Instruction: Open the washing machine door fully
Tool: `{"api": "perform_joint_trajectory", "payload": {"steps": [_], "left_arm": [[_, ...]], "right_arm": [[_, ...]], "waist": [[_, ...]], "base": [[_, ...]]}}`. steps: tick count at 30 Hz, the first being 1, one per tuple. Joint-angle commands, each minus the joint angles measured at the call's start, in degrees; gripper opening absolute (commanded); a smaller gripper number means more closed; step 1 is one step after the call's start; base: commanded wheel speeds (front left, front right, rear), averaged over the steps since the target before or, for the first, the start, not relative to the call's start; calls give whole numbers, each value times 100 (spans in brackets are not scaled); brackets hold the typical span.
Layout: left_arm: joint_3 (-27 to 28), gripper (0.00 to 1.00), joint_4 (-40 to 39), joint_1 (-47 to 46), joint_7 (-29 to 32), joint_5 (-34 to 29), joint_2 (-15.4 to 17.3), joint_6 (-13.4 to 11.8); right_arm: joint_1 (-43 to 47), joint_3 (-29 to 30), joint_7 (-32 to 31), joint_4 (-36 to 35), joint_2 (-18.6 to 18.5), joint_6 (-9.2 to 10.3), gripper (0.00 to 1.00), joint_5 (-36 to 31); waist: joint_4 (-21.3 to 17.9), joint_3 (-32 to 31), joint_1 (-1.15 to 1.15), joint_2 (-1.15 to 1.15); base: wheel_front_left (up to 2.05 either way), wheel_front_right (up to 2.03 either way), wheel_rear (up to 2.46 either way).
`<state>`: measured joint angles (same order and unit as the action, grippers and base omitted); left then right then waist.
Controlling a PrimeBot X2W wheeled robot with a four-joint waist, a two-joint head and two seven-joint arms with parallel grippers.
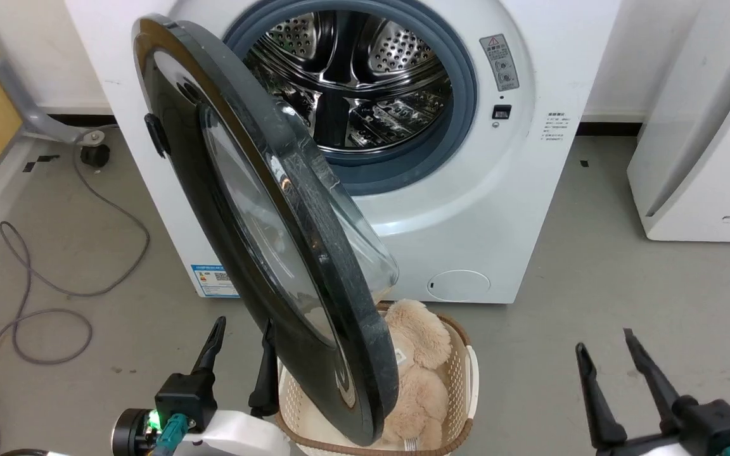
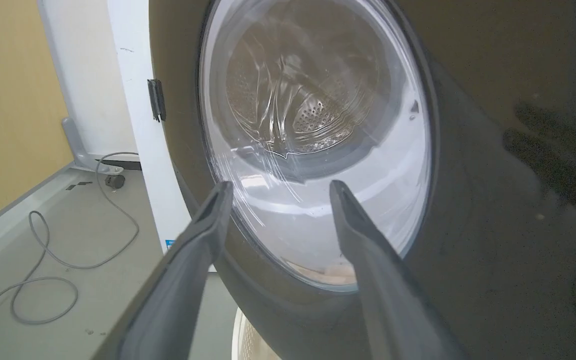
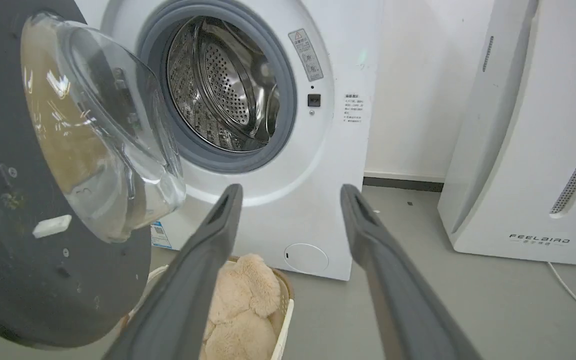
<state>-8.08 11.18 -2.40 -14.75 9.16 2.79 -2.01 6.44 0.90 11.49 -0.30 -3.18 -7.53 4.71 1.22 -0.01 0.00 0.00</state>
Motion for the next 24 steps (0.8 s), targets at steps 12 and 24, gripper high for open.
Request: {"api": "perform_joint_trajectory", "payload": {"steps": [12, 24], "left_arm": [[47, 0, 188, 32, -25, -107, 9, 74], [46, 0, 157, -29, -25, -189, 13, 121]], "right_arm": [[138, 52, -36, 231, 29, 4, 100, 321], [75, 48, -18, 399, 30, 4, 100, 382]], "waist": [[-36, 21, 0, 0], [-31, 26, 0, 0]], "base": [[0, 0, 0], [0, 0, 0]]}}
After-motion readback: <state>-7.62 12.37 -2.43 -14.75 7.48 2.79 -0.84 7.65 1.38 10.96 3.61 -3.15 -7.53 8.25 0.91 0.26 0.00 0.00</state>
